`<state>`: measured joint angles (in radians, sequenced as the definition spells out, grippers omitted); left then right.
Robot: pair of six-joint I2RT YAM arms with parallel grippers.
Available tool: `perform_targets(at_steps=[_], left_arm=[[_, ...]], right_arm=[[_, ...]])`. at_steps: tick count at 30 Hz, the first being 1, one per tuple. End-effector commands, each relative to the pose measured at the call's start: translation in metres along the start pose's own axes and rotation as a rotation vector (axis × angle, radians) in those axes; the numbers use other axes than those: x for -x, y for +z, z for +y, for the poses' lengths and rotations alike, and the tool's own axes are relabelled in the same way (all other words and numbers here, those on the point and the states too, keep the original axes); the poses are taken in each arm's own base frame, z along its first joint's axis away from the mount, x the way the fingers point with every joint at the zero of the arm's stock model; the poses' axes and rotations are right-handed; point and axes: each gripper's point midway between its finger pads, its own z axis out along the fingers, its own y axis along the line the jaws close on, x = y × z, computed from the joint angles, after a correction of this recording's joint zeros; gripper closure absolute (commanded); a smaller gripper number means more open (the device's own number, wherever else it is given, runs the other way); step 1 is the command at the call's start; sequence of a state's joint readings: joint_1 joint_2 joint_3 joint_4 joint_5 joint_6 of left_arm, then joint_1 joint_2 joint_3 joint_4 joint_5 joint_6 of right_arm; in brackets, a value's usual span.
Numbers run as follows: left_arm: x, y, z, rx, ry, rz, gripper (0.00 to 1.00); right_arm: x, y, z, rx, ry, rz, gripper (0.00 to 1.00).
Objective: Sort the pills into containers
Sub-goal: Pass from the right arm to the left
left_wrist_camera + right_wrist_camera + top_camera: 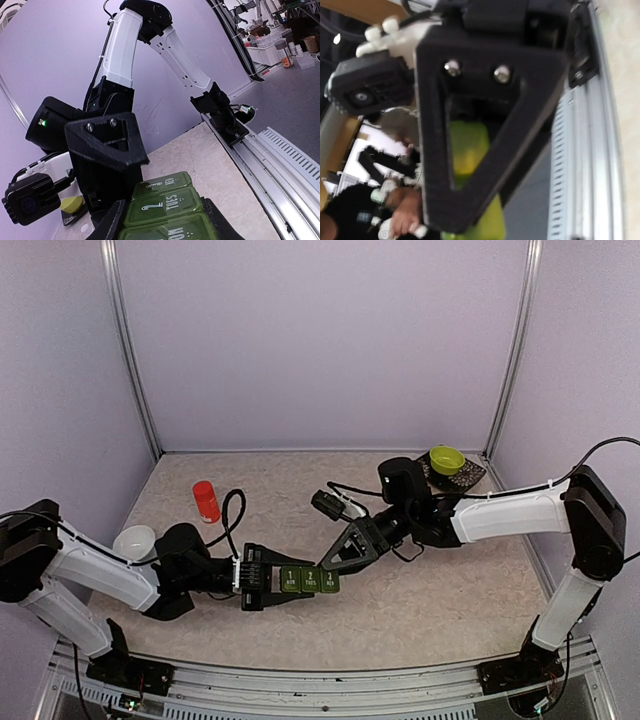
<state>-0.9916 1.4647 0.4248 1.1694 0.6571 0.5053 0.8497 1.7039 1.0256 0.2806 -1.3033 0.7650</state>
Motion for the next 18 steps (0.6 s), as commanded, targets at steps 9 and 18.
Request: perform_targets(at_steps=[9, 18], left_arm=[[0.003, -0.002, 0.007, 0.166, -0.006, -0.002, 0.58], [0.004, 0.004, 0.017, 0.353, 0.041, 0.01, 0.56]], right_arm=[[0.025, -0.029, 0.009, -0.104, -0.074, -0.233, 0.0], [0.032, -0.04, 0.023, -0.076, -0.086, -0.432, 0.01]])
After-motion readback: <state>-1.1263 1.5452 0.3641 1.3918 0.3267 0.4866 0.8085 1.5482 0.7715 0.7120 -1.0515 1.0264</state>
